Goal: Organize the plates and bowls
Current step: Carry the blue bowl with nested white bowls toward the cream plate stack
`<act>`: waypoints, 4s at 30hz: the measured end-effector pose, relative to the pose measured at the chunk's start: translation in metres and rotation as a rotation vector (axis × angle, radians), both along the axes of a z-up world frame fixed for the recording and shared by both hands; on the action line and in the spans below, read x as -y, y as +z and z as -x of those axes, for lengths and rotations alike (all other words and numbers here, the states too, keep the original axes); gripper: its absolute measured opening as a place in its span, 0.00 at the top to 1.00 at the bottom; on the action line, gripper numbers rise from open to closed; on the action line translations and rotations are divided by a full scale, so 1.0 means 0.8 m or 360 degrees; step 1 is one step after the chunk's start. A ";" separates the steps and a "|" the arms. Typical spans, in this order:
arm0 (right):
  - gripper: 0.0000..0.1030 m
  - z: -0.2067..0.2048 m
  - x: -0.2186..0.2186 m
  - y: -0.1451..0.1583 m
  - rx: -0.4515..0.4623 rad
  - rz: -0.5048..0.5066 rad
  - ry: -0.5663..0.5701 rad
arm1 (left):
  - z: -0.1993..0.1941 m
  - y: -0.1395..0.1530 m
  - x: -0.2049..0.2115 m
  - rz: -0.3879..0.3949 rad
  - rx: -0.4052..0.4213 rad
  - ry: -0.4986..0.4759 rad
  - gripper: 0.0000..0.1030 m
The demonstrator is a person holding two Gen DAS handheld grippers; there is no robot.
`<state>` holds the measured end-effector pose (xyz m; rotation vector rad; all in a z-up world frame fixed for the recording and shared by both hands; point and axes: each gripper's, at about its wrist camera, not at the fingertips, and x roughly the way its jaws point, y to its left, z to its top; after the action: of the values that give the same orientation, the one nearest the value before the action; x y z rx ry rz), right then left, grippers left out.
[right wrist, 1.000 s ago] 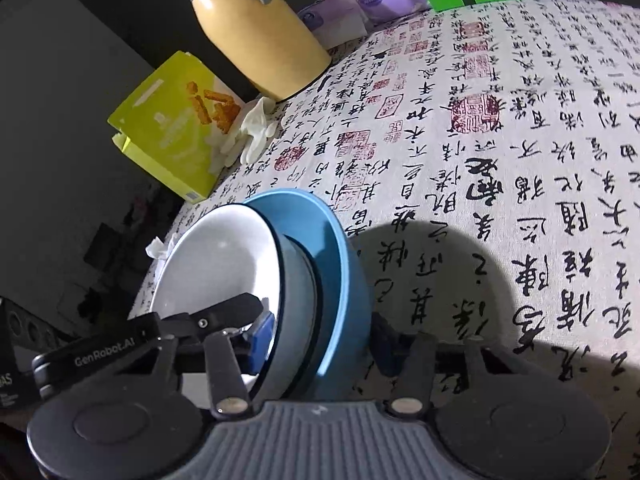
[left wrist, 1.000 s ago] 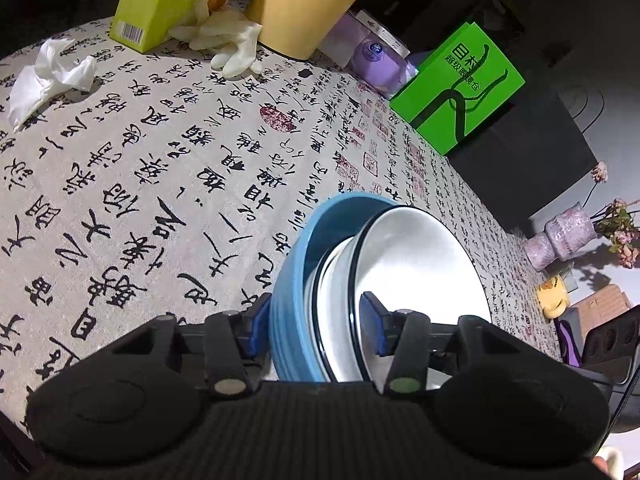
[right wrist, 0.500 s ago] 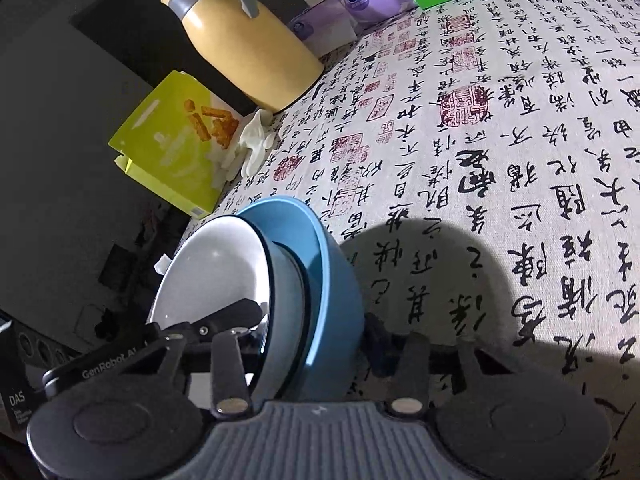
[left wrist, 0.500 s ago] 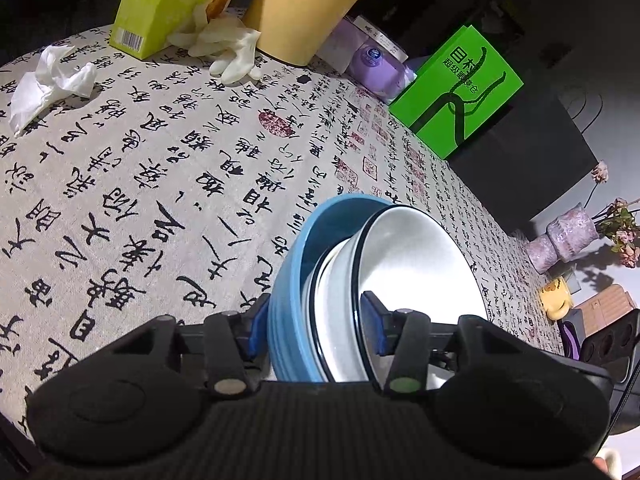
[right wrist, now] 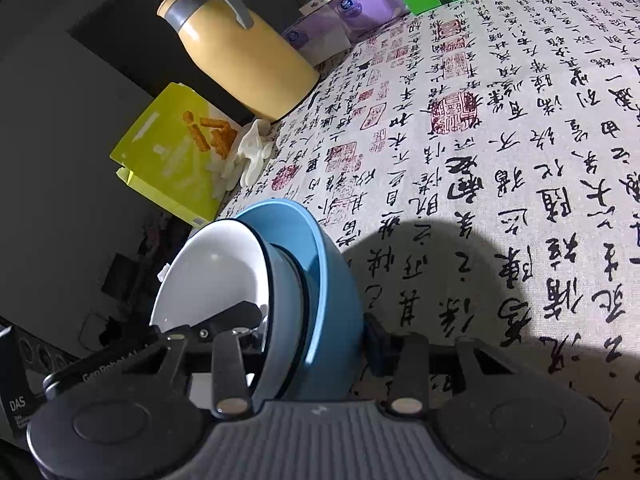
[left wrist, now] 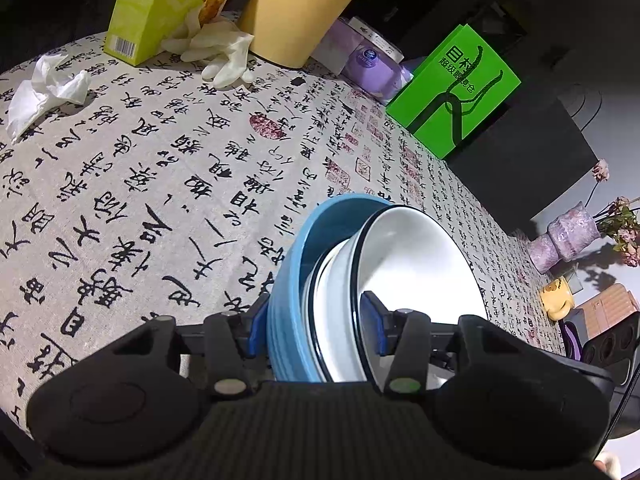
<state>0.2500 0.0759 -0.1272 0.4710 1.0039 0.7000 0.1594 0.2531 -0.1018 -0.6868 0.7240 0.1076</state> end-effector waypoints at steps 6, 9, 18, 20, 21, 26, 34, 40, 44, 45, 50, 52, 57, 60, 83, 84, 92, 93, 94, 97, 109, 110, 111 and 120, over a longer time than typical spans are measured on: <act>0.59 0.005 0.008 0.007 0.0013 -0.0018 -0.0009 | 0.001 0.010 0.010 -0.0019 0.0011 -0.0002 0.54; 0.59 0.008 0.014 0.011 0.0017 -0.0025 -0.0016 | 0.002 0.015 0.016 -0.0031 0.0017 -0.0005 0.54; 0.59 0.014 0.037 0.022 0.0041 -0.0062 -0.0043 | 0.003 0.031 0.041 -0.0068 0.0044 -0.0025 0.54; 0.60 0.015 0.043 0.024 0.0041 -0.0071 -0.0053 | 0.003 0.034 0.046 -0.0077 0.0047 -0.0030 0.54; 0.60 0.016 0.046 0.025 0.0042 -0.0075 -0.0056 | 0.003 0.036 0.049 -0.0081 0.0048 -0.0033 0.54; 0.60 0.020 0.062 0.029 0.0051 -0.0092 -0.0078 | 0.002 0.042 0.064 -0.0097 0.0057 -0.0053 0.54; 0.60 0.026 0.089 0.033 0.0061 -0.0121 -0.0118 | -0.001 0.052 0.089 -0.0124 0.0072 -0.0084 0.54; 0.60 0.028 0.108 0.036 0.0073 -0.0132 -0.0142 | -0.004 0.057 0.109 -0.0145 0.0082 -0.0109 0.54; 0.60 0.032 0.121 0.038 0.0080 -0.0145 -0.0159 | -0.006 0.061 0.121 -0.0159 0.0086 -0.0124 0.54; 0.60 0.032 0.124 0.038 0.0081 -0.0149 -0.0165 | -0.007 0.062 0.124 -0.0164 0.0085 -0.0128 0.54; 0.60 0.035 0.139 0.040 0.0100 -0.0156 -0.0193 | -0.008 0.066 0.142 -0.0186 0.0087 -0.0145 0.54; 0.60 0.037 0.146 0.041 0.0109 -0.0152 -0.0204 | -0.009 0.066 0.148 -0.0191 0.0088 -0.0154 0.54; 0.60 0.040 0.163 0.042 0.0116 -0.0168 -0.0231 | -0.013 0.070 0.165 -0.0202 0.0096 -0.0172 0.54; 0.60 0.042 0.173 0.042 0.0119 -0.0178 -0.0250 | -0.016 0.072 0.176 -0.0212 0.0097 -0.0178 0.54; 0.60 0.048 0.247 0.044 0.0131 -0.0225 -0.0366 | -0.036 0.084 0.245 -0.0257 0.0111 -0.0276 0.54; 0.60 0.048 0.250 0.044 0.0132 -0.0226 -0.0372 | -0.037 0.084 0.247 -0.0259 0.0111 -0.0282 0.54; 0.60 0.054 0.272 0.043 0.0138 -0.0234 -0.0413 | -0.041 0.085 0.270 -0.0273 0.0114 -0.0323 0.54; 0.60 0.054 0.275 0.043 0.0139 -0.0234 -0.0419 | -0.042 0.085 0.273 -0.0274 0.0114 -0.0329 0.54; 0.60 0.056 0.278 0.043 0.0139 -0.0234 -0.0424 | -0.043 0.085 0.276 -0.0274 0.0114 -0.0335 0.54; 0.60 0.059 0.285 0.044 0.0141 -0.0235 -0.0446 | -0.045 0.084 0.284 -0.0275 0.0114 -0.0355 0.54; 0.60 0.072 0.322 0.041 0.0144 -0.0239 -0.0528 | -0.054 0.081 0.319 -0.0283 0.0115 -0.0435 0.53; 0.60 0.073 0.325 0.041 0.0143 -0.0239 -0.0535 | -0.054 0.080 0.322 -0.0284 0.0114 -0.0442 0.53; 0.60 0.074 0.328 0.040 0.0142 -0.0240 -0.0541 | -0.055 0.079 0.325 -0.0284 0.0112 -0.0448 0.53; 0.60 0.082 0.349 0.035 0.0121 -0.0233 -0.0588 | -0.058 0.073 0.346 -0.0276 0.0092 -0.0498 0.53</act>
<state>0.1843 -0.2035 -0.0995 0.7307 0.7689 0.4559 0.2061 -0.0239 -0.0433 -0.4036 0.7486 -0.1343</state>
